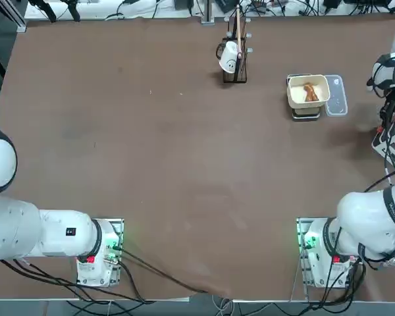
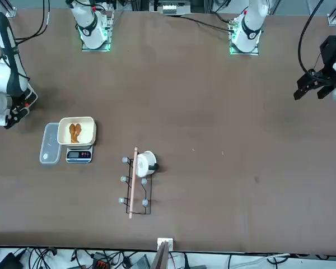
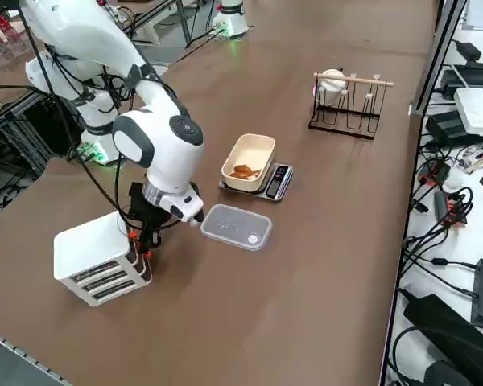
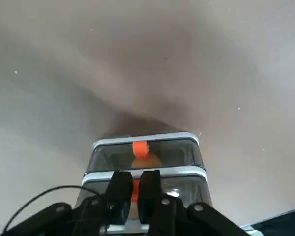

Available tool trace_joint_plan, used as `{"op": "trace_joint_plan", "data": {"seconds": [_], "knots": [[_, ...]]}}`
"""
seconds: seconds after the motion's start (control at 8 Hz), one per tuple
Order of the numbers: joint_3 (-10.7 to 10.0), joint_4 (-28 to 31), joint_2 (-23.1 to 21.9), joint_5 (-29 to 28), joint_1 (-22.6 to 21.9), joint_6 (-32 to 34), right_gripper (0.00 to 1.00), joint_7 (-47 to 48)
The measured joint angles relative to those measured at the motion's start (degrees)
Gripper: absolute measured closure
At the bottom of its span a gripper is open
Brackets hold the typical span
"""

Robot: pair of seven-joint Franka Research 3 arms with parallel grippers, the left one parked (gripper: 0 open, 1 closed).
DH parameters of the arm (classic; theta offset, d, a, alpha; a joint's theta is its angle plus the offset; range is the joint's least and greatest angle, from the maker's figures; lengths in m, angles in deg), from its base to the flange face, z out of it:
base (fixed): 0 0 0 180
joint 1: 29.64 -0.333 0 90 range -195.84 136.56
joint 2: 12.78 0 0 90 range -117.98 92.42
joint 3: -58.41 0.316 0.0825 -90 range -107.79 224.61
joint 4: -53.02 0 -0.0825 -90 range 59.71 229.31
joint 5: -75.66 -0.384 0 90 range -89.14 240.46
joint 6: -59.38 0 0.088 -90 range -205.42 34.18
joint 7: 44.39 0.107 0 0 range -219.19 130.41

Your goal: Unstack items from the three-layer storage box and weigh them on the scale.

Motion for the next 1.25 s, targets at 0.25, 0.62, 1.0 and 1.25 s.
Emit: {"op": "trace_joint_plan", "data": {"seconds": [0.25, 0.62, 1.0, 1.25], "knots": [[1.02, -0.74, 0.01, -2.69, -1.3, -0.06, 0.88, 0.22], [1.41, -2.33, 0.39, -5.69, -4.94, -0.07, 0.88, 0.84], [1.44, -4.05, 1.28, -6.78, -7.32, -0.02, 0.88, 1.04], [1.27, -4.41, 1.65, -7.51, -7.38, 0.11, 0.87, 1.09]]}}
